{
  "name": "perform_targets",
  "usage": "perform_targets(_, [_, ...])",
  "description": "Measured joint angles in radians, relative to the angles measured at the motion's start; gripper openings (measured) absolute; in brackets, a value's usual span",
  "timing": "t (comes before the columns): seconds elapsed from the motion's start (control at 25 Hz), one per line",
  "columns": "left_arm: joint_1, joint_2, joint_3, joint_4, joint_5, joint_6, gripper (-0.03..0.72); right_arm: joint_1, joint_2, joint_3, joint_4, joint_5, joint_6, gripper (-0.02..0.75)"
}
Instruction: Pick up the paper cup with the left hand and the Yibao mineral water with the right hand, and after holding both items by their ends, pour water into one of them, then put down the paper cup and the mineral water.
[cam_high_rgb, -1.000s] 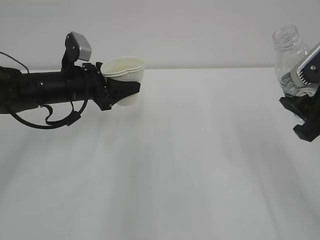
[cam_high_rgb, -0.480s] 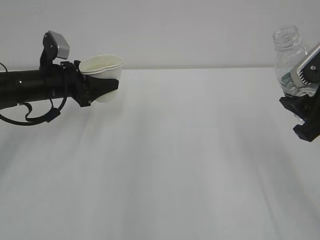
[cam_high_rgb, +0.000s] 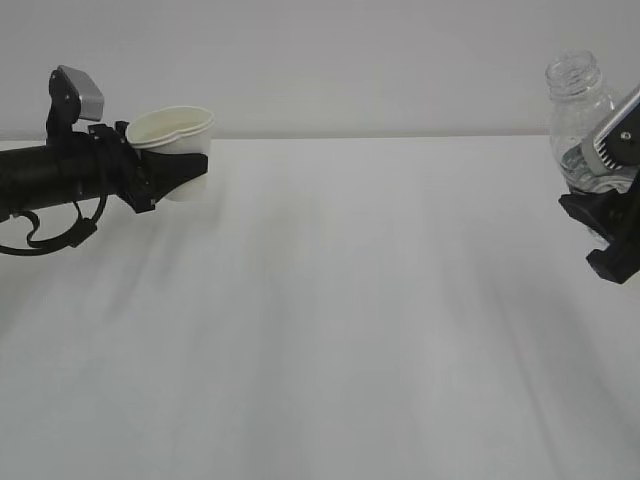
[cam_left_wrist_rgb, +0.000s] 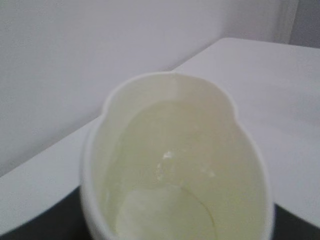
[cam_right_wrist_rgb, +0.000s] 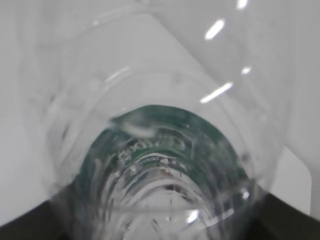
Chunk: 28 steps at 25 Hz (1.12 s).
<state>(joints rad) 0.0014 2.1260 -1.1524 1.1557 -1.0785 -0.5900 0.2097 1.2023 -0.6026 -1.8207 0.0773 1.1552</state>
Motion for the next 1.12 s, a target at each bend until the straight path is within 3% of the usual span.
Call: perform_targets(1.12, [0.000,0.212,0.000,-0.118,-0.051,0.207,0.395,0.000,-0.001,0.000,0.000,0.000,0.000,0.456])
